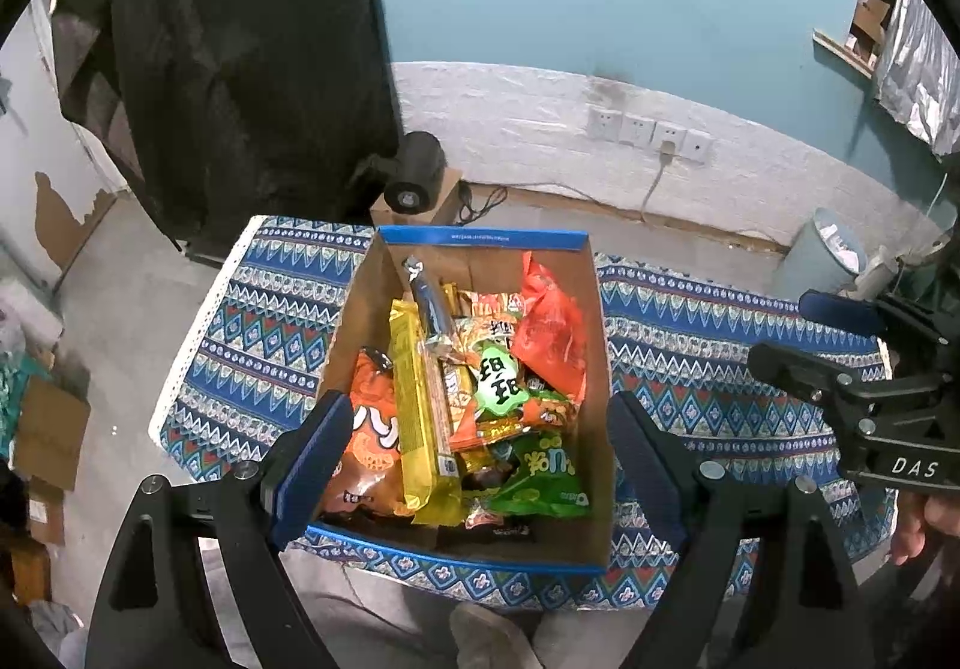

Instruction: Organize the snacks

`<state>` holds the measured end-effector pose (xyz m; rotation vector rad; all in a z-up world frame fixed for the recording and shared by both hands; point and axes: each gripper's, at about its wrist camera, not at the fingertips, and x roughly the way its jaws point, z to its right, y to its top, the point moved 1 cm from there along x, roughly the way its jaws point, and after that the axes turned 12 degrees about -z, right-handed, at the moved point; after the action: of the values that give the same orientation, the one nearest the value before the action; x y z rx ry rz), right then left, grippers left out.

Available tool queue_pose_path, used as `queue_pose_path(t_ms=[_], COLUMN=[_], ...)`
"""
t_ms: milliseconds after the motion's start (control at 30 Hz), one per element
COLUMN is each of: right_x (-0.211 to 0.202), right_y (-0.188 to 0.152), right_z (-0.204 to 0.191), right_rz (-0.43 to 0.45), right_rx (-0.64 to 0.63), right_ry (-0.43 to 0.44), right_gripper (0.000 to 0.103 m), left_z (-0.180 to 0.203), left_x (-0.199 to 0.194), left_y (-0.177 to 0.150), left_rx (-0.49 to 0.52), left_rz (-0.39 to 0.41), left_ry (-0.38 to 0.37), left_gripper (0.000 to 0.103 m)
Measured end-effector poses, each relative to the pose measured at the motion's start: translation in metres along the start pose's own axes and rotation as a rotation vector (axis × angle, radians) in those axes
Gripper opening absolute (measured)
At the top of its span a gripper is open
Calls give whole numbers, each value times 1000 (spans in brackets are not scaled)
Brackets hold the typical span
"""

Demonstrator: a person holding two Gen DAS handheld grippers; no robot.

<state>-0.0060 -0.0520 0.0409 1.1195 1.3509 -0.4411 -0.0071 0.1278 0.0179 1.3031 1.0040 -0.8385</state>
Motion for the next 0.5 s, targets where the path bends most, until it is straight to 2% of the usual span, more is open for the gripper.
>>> queue_pose_path(t_ms=[500], right_x=[1], right_y=[-2], right_z=[2], right_rz=[-3], right_rx=[5], right_ry=[-3], right_gripper=[77], left_z=[-3], left_x=[-2], left_y=[-1], left_rx=[-17], left_rz=[4], left_ry=[-9], left_gripper=[87])
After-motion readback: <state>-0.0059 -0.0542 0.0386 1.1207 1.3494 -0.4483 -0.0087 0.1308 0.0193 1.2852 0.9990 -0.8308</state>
